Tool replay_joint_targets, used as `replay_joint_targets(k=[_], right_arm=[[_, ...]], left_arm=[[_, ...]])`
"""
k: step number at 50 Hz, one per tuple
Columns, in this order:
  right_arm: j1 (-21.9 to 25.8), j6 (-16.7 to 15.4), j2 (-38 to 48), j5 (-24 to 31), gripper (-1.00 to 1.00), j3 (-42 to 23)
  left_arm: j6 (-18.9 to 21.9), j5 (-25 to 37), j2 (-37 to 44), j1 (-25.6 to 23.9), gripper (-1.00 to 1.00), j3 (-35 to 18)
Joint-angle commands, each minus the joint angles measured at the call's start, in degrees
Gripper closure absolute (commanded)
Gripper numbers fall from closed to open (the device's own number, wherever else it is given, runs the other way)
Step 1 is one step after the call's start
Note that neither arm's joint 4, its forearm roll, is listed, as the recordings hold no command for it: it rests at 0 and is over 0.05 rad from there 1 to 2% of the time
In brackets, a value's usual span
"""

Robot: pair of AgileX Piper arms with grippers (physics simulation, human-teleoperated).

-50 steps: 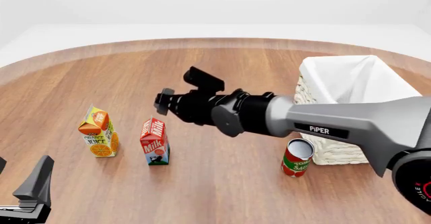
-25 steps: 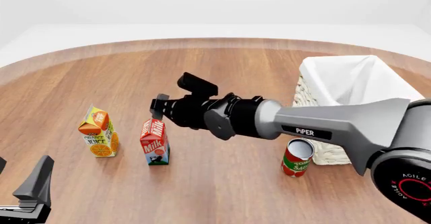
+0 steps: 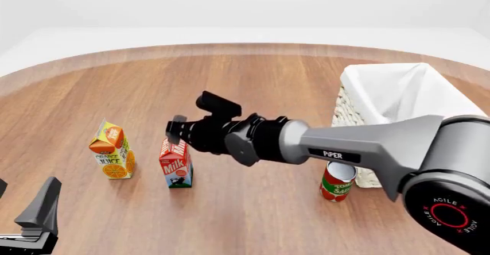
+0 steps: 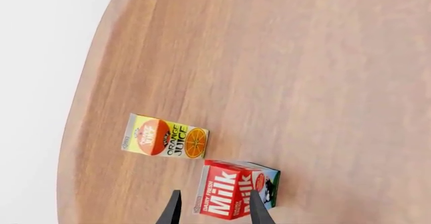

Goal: Pick the milk and place it in the basket.

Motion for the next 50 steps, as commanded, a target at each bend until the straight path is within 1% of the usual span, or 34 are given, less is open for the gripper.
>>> replay_joint_targets(k=[1,20,50], right_arm=[[0.2,0.3,1.2,-0.5,-1.0,-0.5],[0.8,0.6,3.0,-0.4,-1.0,-2.0],[2.1,2.3,6.9,-2.0,-1.0,-2.8]], left_arm=[[0.0,0.0,0.0,0.0,-1.0,0.0],[0.0,0.0,0.0,0.0,-1.0,0.0],[0.0,0.0,0.0,0.0,-1.0,0.0]])
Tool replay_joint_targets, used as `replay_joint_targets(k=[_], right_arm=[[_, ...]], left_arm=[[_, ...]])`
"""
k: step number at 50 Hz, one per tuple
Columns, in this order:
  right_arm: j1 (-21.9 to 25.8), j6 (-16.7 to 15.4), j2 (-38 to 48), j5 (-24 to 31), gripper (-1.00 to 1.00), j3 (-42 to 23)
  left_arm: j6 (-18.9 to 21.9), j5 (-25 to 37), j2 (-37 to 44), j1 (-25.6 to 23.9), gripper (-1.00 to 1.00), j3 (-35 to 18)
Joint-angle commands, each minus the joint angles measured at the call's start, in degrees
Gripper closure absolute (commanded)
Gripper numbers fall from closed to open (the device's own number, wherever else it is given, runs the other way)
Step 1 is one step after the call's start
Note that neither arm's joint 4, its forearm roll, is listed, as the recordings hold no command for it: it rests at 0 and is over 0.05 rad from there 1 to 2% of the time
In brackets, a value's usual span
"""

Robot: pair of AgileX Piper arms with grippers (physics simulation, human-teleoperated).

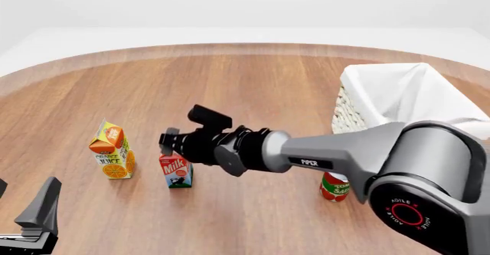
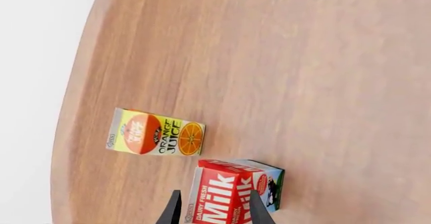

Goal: Pick the milk and place it in the basket.

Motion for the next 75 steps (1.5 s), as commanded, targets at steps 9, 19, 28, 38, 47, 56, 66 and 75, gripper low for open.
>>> replay_joint_targets(k=[9,19,28,38,47,56,66,75], right_arm=[[0.9,1.0,2.0,-0.8,-1.0,-0.5],[1.1,1.5,3.0,-1.4,-1.0,-0.6],[2.1,2.3,3.5,-2.9,1.0,0.3],[2.5,1.8,2.0,-4.0,1.0,1.4],[2.0,-0.4,-1.3,-4.1,1.0,2.4],[1.3,-4.1,-6.4,-4.2,1.0,3.7],[-0.1,-5.5,-12.4,-6.1,1.0,7.9],[-1.8,-7.5,-19.3,-7.0,1.0,12.2]], left_arm=[[0.0,0.0,0.0,0.0,-1.0,0.0],[0.0,0.0,0.0,0.0,-1.0,0.0],[0.0,0.0,0.0,0.0,-1.0,0.0],[0.0,0.0,0.0,0.0,-1.0,0.0],[0.0,0.0,0.0,0.0,-1.0,0.0],[0.0,0.0,0.0,0.0,-1.0,0.0],[0.0,0.0,0.0,0.0,-1.0,0.0],[0.0,0.0,0.0,0.0,-1.0,0.0]])
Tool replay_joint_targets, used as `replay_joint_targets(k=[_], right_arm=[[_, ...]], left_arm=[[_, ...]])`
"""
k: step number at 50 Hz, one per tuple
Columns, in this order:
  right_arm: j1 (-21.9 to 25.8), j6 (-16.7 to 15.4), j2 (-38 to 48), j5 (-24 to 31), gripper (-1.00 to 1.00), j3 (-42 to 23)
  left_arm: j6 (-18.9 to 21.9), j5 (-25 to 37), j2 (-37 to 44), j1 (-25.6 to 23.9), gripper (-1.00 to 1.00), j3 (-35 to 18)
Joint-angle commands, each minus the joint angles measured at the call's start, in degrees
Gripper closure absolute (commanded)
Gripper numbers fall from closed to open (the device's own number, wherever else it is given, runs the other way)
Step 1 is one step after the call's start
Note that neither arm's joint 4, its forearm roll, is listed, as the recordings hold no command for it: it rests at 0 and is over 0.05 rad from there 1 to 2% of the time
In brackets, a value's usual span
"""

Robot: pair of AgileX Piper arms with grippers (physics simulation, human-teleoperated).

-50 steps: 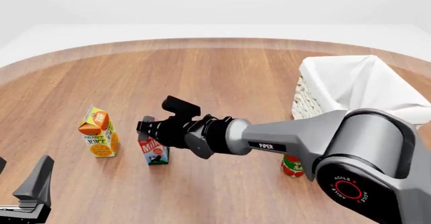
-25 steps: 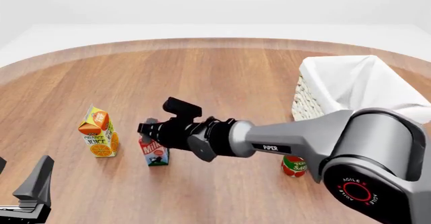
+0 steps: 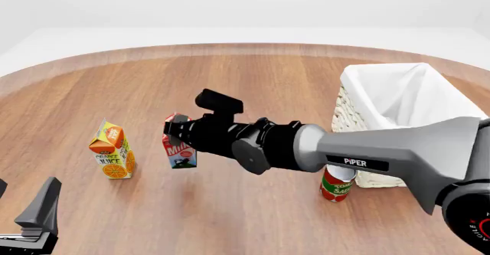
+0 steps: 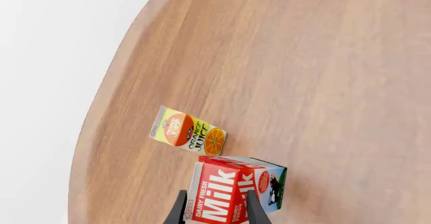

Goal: Pick the milk and place it in the basket.

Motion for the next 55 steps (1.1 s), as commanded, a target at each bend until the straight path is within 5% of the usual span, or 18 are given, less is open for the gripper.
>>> replay_joint_targets(k=[1,24,55], right_arm=[[-1.7,-1.0,-8.4,-1.6,1.0,3.6],[-5.9,-5.6,-27.9,-1.3,1.0,15.9],[-12.5,-12.7,-47.9,4.4,1.0,23.8]], left_arm=[[0.0,0.0,0.0,0.0,-1.0,0.0],[0.0,0.0,0.0,0.0,-1.0,0.0],[0.0,0.0,0.0,0.0,-1.0,0.0]])
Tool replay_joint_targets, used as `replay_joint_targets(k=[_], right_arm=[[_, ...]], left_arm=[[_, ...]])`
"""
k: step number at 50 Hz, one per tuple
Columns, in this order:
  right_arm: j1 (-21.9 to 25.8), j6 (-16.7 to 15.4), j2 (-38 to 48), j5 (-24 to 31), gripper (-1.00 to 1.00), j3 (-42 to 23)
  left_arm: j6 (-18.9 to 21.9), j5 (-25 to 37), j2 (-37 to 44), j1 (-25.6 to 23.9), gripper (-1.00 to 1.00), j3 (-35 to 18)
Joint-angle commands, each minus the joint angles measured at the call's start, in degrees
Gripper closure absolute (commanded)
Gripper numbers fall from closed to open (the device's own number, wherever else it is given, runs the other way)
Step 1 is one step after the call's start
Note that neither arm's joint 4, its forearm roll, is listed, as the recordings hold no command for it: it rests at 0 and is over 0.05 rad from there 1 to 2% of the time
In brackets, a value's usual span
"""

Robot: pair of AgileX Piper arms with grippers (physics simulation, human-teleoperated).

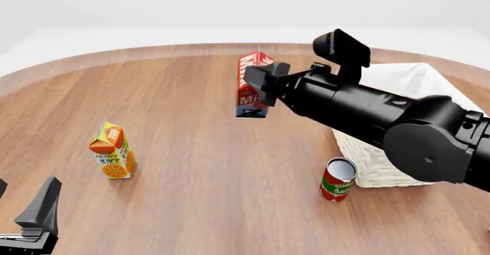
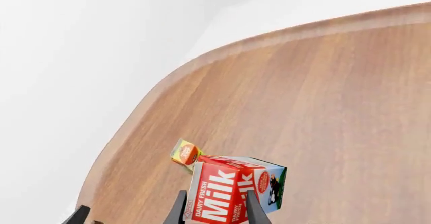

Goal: Pick the milk and place it in the basket.

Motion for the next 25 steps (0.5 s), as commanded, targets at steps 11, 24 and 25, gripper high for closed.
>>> replay_joint_targets(k=[11,24,25], right_arm=[[-7.3,-2.4,-14.6,5.9,1.0,2.3],[-11.9,-5.0,-19.4,10.1,1.0,1.7],[-12.4,-5.4,-19.6,10.5,1.0,1.4]], left_arm=[[0.0,0.0,0.0,0.0,-1.0,0.0],[0.0,0.0,0.0,0.0,-1.0,0.0],[0.0,0.0,0.0,0.0,-1.0,0.0]])
